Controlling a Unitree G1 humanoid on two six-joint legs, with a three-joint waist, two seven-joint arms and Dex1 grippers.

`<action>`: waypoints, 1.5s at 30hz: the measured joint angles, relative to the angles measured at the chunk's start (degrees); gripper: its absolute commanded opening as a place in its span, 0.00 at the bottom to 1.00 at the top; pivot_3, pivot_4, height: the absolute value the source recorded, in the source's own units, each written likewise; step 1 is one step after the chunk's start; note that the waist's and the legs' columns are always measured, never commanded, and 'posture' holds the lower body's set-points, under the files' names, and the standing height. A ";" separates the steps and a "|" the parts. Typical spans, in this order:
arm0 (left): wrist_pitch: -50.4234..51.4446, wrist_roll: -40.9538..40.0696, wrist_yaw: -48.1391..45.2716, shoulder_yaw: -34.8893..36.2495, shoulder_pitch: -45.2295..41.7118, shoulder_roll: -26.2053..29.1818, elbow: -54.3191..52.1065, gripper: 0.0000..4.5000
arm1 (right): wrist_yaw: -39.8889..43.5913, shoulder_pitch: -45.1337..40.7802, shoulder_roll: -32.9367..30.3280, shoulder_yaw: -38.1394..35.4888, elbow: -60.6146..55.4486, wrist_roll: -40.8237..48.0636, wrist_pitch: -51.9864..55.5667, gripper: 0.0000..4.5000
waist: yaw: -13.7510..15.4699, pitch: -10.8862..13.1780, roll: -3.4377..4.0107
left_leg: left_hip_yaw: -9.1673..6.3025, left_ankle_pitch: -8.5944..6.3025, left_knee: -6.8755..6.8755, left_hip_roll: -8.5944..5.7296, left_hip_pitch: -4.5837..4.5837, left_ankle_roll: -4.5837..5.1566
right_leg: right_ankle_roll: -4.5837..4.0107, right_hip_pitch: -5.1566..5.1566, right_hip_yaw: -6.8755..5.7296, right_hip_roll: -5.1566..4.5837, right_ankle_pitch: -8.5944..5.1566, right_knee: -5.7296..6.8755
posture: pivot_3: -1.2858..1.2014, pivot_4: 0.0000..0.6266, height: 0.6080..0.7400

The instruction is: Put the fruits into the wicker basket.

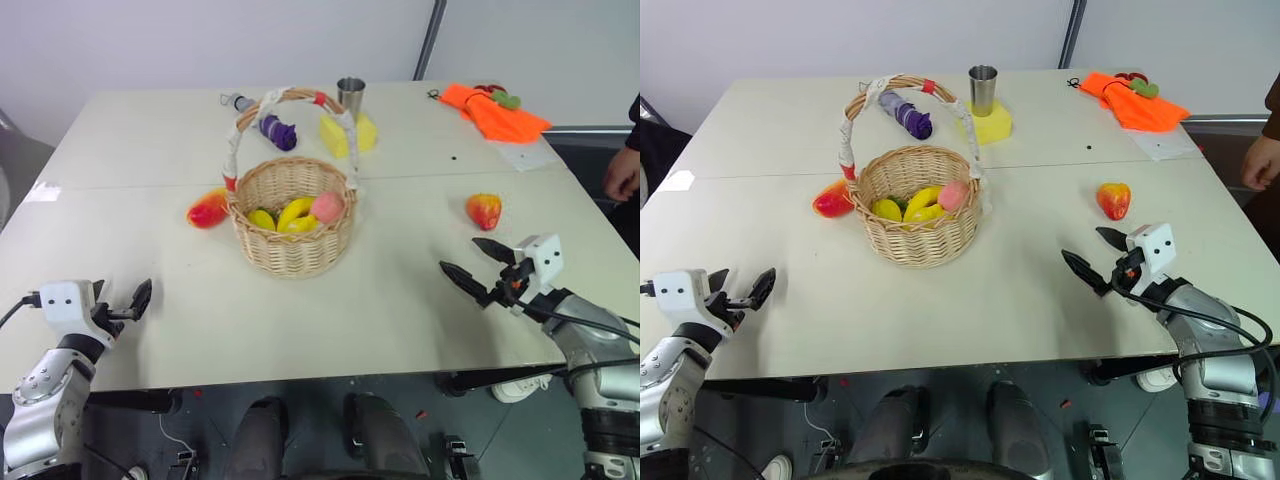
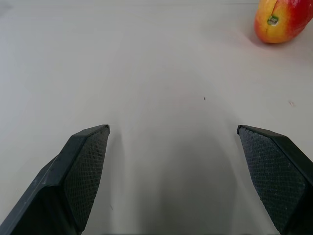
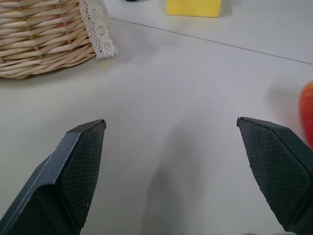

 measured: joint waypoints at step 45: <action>11.83 15.75 -14.57 -29.55 -54.21 8.80 39.82 0.94 | -1.39 -9.89 -7.12 7.38 -34.55 22.01 24.63 1.00 | -0.14 0.03 -0.06 | -0.06 0.00 0.02 -0.11 -0.09 0.01 | 0.32 -0.04 -0.04 0.04 0.10 0.00 | 0.52 0.24 1.00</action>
